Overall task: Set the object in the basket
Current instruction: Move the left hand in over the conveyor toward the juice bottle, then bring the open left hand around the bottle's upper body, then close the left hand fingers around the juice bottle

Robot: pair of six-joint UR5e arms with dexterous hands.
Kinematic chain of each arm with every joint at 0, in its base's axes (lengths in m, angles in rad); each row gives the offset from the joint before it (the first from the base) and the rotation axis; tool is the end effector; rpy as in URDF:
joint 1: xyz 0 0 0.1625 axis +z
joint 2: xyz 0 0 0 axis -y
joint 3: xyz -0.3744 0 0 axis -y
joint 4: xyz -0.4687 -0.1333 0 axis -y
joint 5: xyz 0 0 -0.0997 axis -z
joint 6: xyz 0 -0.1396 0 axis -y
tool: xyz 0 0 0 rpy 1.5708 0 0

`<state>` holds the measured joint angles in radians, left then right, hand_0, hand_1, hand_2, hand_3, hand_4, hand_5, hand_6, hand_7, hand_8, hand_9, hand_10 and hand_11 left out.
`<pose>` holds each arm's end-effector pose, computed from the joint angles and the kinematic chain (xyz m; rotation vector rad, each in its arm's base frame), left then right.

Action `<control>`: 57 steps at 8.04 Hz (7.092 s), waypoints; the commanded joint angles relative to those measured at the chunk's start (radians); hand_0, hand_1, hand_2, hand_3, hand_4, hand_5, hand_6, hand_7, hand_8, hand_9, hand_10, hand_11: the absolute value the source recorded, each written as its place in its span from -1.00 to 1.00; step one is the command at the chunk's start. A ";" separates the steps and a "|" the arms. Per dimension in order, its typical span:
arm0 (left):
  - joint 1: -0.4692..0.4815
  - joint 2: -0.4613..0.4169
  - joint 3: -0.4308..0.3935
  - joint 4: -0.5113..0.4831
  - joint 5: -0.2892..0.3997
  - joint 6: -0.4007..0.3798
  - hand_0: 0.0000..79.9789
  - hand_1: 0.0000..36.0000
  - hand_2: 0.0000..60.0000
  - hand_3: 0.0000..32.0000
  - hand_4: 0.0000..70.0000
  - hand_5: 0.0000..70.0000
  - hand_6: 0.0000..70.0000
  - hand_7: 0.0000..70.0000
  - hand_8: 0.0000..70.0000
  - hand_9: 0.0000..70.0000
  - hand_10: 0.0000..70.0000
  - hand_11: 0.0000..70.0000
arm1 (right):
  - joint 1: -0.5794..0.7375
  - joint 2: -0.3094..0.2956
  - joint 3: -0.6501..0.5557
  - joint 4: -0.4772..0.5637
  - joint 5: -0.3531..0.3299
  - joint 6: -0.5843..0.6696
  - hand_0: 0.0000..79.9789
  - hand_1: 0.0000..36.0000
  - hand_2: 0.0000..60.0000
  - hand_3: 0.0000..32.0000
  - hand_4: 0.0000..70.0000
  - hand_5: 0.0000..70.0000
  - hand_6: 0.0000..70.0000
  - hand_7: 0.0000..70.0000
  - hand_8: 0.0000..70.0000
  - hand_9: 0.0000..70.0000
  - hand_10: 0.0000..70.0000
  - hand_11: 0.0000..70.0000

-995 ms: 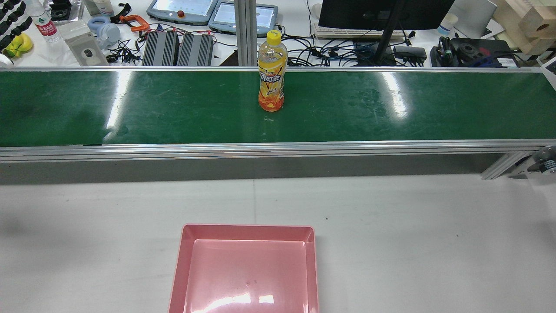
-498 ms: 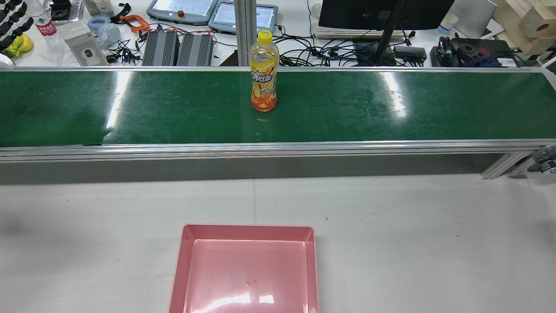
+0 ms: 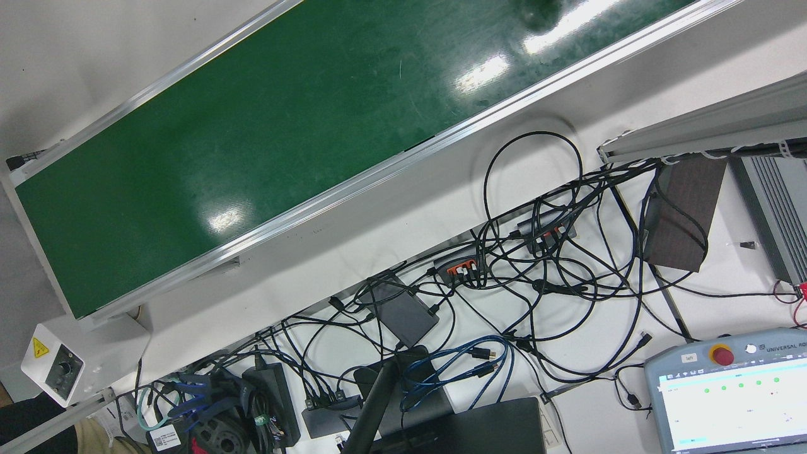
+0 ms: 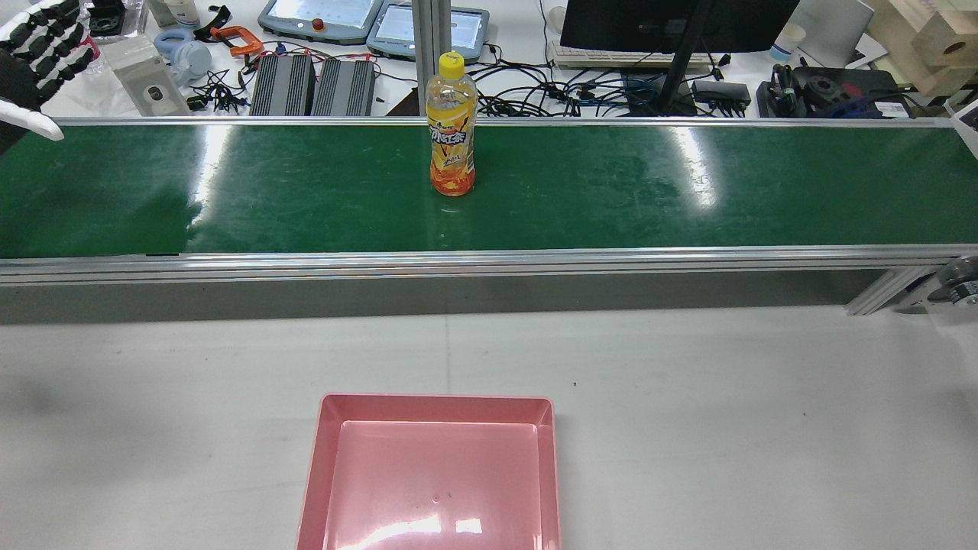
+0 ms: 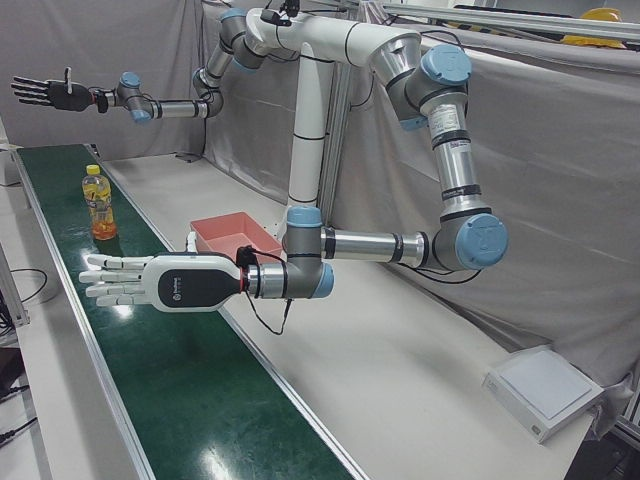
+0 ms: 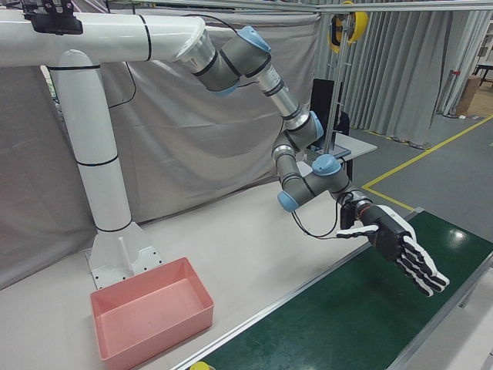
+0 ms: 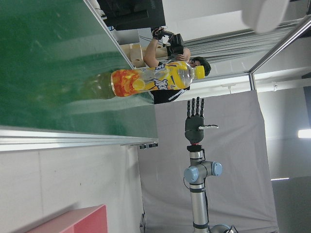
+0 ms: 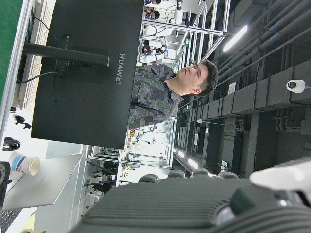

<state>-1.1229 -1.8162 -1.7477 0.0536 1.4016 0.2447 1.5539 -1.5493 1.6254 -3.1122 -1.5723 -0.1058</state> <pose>0.1543 -0.6833 0.3770 -0.1043 2.3953 -1.6127 0.1225 -0.6269 0.5856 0.0996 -2.2734 2.0434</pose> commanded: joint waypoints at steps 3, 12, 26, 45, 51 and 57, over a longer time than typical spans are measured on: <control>0.107 -0.067 0.002 0.054 -0.032 0.031 0.70 -0.34 -1.00 -1.00 -1.00 -0.59 -1.00 -0.99 -1.00 -1.00 -0.96 -0.87 | 0.000 0.000 0.001 0.000 0.000 0.000 -1.00 -1.00 -1.00 -1.00 -1.00 -1.00 -1.00 -1.00 -1.00 -1.00 -1.00 -1.00; 0.155 -0.075 -0.116 0.180 -0.134 0.050 0.75 -0.32 -1.00 -1.00 -1.00 -0.69 -1.00 -1.00 -1.00 -1.00 -0.94 -0.84 | 0.002 -0.002 0.005 0.000 0.000 0.000 -1.00 -1.00 -1.00 -1.00 -1.00 -1.00 -1.00 -1.00 -1.00 -1.00 -1.00 -1.00; 0.244 -0.248 0.042 0.186 -0.204 0.087 0.71 -0.30 -1.00 -1.00 -1.00 -0.71 -1.00 -1.00 -1.00 -1.00 -0.97 -0.88 | 0.002 -0.002 0.007 0.000 -0.002 0.000 -1.00 -1.00 -1.00 -1.00 -1.00 -1.00 -1.00 -1.00 -1.00 -1.00 -1.00 -1.00; 0.311 -0.356 0.108 0.184 -0.372 0.030 1.00 -0.26 -1.00 -1.00 0.53 0.88 -0.63 -0.19 -0.31 0.03 0.28 0.85 | 0.002 -0.002 0.007 0.000 -0.002 0.002 -1.00 -1.00 -1.00 -1.00 -1.00 -1.00 -1.00 -1.00 -1.00 -1.00 -1.00 -1.00; 0.313 -0.373 0.050 0.295 -0.363 0.036 0.89 0.13 1.00 -1.00 1.00 1.00 1.00 1.00 1.00 1.00 1.00 1.00 | 0.003 -0.002 0.011 0.000 -0.002 0.000 -1.00 -1.00 -1.00 -1.00 -1.00 -1.00 -1.00 -1.00 -1.00 -1.00 -1.00 -1.00; 0.342 -0.357 -0.145 0.319 -0.141 0.042 0.74 0.11 1.00 -1.00 1.00 1.00 1.00 1.00 1.00 1.00 1.00 1.00 | 0.003 -0.003 0.011 0.000 -0.002 0.000 -1.00 -1.00 -1.00 -1.00 -1.00 -1.00 -1.00 -1.00 -1.00 -1.00 -1.00 -1.00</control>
<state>-0.8038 -2.1821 -1.8192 0.3622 1.1832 0.2836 1.5570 -1.5524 1.6367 -3.1125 -1.5738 -0.1058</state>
